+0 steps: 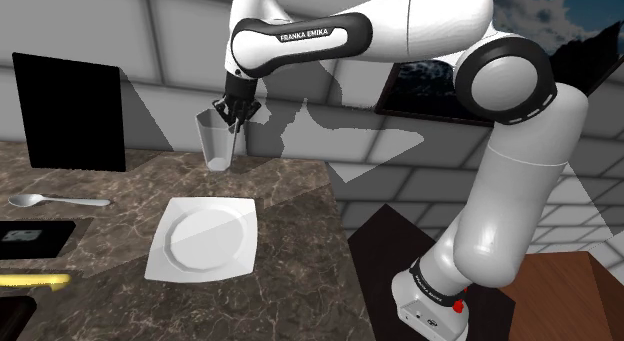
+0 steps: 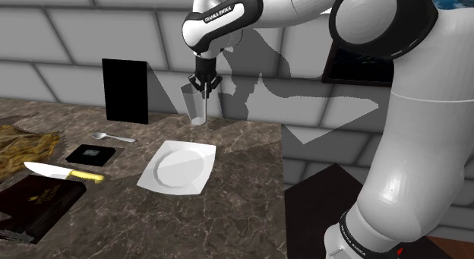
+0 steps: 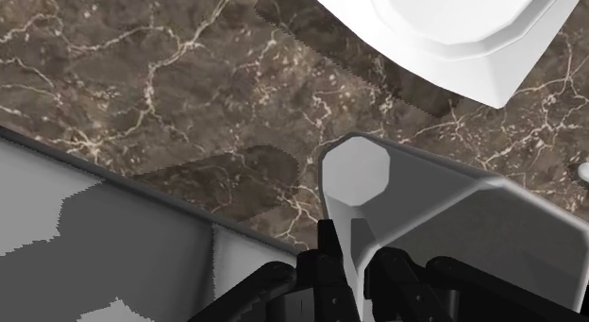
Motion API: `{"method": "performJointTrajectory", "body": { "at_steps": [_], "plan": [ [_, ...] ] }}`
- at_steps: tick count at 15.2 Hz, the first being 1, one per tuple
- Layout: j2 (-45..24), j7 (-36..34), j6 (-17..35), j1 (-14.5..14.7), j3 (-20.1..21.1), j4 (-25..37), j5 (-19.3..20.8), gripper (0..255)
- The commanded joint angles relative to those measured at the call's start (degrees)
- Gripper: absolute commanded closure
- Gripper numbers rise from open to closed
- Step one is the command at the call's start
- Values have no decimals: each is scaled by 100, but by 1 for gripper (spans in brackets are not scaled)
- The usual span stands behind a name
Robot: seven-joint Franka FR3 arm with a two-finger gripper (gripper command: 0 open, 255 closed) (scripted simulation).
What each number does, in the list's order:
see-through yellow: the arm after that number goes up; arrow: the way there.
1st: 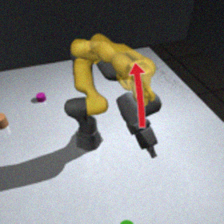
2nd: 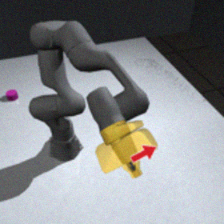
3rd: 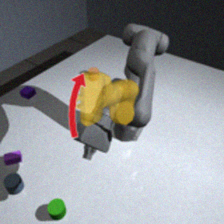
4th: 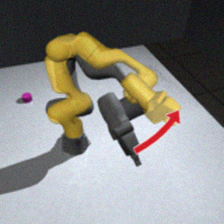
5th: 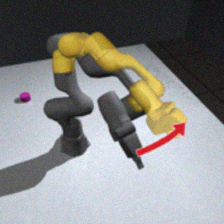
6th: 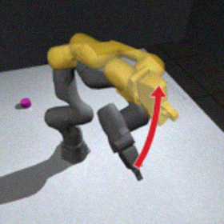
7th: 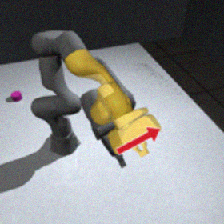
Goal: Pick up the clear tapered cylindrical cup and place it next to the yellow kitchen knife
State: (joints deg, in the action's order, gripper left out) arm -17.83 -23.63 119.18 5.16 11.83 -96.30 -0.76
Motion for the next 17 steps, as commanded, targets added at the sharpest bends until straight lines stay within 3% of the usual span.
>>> {"method": "performJointTrajectory", "body": {
  "at_steps": [1, 17],
  "plan": [
    [36, 7, -159, -8, 0, 124, -8, 255],
    [159, -43, -1342, 4, 16, 1188, -18, 255]
  ]
}}
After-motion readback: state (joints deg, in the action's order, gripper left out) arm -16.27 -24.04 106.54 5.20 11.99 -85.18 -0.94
